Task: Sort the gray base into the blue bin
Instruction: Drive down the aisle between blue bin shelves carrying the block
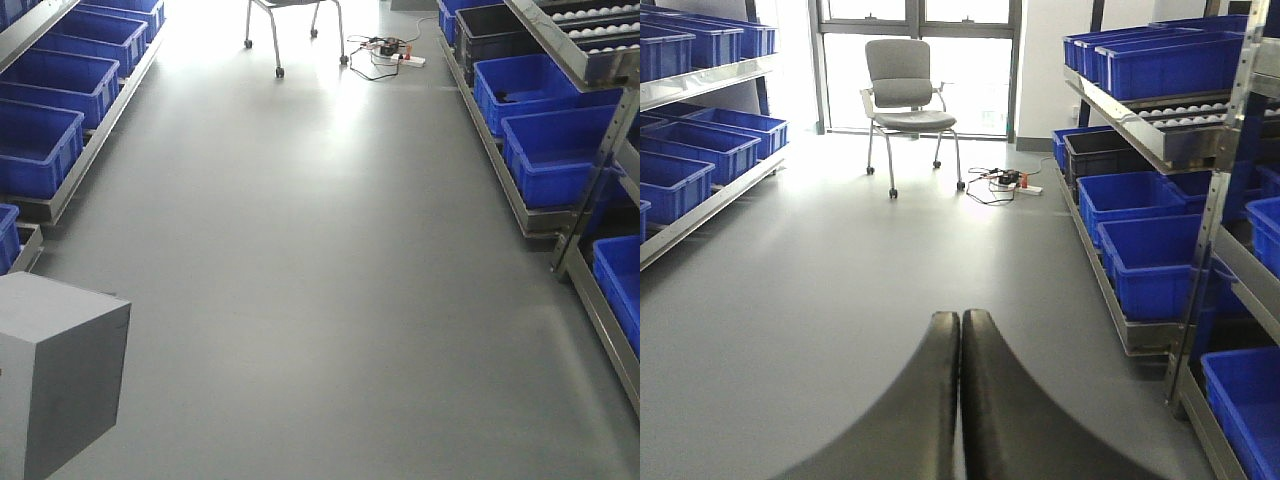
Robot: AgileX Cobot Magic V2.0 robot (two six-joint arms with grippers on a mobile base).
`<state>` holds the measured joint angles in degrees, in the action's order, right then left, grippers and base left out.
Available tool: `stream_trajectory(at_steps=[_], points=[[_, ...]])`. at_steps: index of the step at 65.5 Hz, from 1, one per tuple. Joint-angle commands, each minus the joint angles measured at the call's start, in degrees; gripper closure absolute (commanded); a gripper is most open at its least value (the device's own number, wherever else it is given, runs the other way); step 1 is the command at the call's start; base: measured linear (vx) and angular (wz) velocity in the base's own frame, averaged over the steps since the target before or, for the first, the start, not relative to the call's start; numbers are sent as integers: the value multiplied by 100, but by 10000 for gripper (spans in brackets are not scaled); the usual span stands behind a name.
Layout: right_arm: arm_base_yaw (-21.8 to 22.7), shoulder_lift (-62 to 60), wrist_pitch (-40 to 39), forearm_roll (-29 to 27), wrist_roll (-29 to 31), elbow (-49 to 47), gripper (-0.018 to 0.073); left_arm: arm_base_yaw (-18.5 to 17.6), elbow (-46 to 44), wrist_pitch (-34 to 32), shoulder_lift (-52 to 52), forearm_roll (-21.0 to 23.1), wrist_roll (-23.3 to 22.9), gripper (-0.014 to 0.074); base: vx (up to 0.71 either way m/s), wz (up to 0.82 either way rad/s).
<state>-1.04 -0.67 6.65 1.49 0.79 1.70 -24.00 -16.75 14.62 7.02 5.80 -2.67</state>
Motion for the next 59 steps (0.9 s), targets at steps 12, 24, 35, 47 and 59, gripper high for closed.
stream_trajectory(at_steps=[12,24,35,47,59], points=[[26,-66,-444,42,33,85,568,-16,-169,-635,69,42,-40,602,45,4],[26,-66,-444,42,33,85,568,-16,-169,-635,69,42,-40,602,43,1],[26,-66,-444,42,33,85,568,-16,-169,-635,69,42,-40,602,42,1],[26,-66,-444,42,33,85,568,-16,-169,-635,69,42,-40,602,40,0],[26,-66,-444,42,33,85,568,-16,-169,-635,69,42,-40,602,38,2]])
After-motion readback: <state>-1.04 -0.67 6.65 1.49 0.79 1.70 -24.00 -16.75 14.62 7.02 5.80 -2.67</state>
